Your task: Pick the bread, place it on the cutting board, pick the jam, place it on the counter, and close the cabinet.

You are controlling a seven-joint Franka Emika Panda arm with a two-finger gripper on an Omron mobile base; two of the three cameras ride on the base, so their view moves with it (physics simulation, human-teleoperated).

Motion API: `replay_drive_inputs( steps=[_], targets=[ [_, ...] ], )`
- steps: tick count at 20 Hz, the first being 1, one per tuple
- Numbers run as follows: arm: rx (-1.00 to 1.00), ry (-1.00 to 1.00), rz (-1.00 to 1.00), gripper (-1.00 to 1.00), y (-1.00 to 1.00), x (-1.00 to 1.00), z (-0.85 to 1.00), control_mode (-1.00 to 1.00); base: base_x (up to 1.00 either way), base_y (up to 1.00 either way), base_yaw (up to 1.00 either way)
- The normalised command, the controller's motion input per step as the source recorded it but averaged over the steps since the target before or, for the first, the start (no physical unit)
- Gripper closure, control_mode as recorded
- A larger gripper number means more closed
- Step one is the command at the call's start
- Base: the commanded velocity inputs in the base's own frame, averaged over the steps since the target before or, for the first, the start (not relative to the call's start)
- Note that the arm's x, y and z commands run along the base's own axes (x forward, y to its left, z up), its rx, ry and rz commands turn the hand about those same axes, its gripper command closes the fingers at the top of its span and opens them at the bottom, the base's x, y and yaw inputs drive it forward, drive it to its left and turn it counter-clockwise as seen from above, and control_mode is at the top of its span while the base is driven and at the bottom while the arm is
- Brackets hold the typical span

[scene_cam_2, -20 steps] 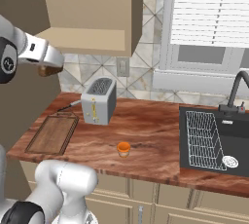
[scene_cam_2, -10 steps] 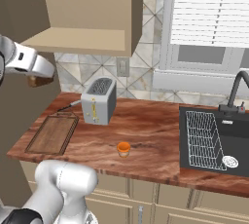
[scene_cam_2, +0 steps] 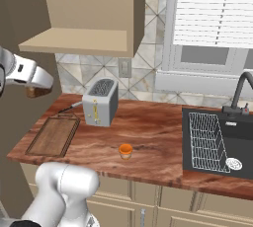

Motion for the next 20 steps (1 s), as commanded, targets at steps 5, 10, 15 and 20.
replay_drive_inputs(
  steps=[5,10,15,20],
  targets=[
    [0.0,0.0,0.06,1.0,0.1,0.0,-0.51,-1.0,0.0,0.0,0.0],
    [0.0,0.0,0.06,1.0,0.08,0.0,-0.45,-1.0,0.0,0.0,0.0],
    [0.0,0.0,0.06,1.0,0.08,0.0,-0.4,-1.0,0.0,0.0,0.0],
    [0.0,0.0,0.06,1.0,0.1,0.0,-0.34,-1.0,0.0,0.0,0.0]
  ],
)
